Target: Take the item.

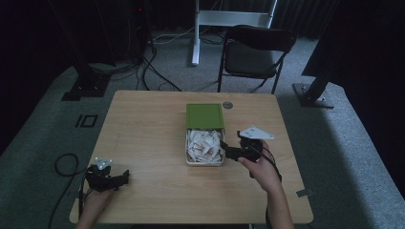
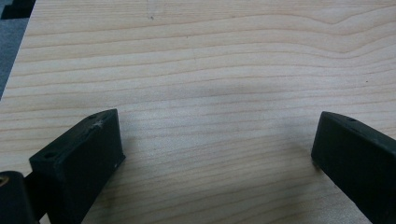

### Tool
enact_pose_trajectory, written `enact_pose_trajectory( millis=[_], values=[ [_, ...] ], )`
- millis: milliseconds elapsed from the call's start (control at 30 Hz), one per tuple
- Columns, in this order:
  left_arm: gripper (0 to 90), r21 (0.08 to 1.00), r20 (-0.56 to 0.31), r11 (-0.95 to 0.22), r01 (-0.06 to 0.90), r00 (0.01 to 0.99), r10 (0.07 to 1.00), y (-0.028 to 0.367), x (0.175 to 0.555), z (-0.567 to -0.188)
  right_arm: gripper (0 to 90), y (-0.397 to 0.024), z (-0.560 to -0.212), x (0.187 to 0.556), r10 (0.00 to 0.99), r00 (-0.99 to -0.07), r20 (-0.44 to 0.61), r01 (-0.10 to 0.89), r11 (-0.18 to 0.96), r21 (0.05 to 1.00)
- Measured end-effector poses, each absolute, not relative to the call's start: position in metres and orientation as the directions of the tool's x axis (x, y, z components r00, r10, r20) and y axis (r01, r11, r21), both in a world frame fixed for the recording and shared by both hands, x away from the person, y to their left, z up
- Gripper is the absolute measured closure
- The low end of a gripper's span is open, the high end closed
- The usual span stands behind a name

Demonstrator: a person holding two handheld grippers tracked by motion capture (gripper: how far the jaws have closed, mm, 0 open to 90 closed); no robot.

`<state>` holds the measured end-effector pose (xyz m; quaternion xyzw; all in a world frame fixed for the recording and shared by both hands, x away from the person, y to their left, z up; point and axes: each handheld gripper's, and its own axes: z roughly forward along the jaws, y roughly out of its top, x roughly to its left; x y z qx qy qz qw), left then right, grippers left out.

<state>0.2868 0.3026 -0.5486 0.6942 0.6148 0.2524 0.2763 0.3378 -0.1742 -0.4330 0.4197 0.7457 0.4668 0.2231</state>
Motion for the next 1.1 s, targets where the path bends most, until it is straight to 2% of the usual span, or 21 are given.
enact_pose_trajectory(
  millis=[333,500,667,900,1100],
  values=[
    [2.7,0.694,0.011,-0.092,0.714,0.117,0.993,0.303,0.287,-0.549,23.6,-0.151,-0.433,0.340,0.802,-0.594,0.062,0.410,0.236,0.881],
    [2.7,0.694,0.011,-0.092,0.714,0.117,0.993,0.303,0.287,-0.549,35.1,-0.141,-0.436,0.340,0.790,-0.611,0.055,0.402,0.250,0.881],
    [2.8,0.694,0.011,-0.092,0.714,0.117,0.993,0.303,0.287,-0.549,40.0,-0.130,-0.442,0.341,0.777,-0.627,0.050,0.407,0.272,0.872],
    [2.8,0.694,0.011,-0.092,0.714,0.117,0.993,0.303,0.287,-0.549,54.2,-0.118,-0.448,0.344,0.767,-0.638,0.069,0.424,0.274,0.863],
    [2.8,0.694,0.011,-0.091,0.714,0.117,0.993,0.303,0.287,-0.549,56.6,-0.110,-0.455,0.348,0.770,-0.631,0.098,0.457,0.267,0.849]
  ],
)
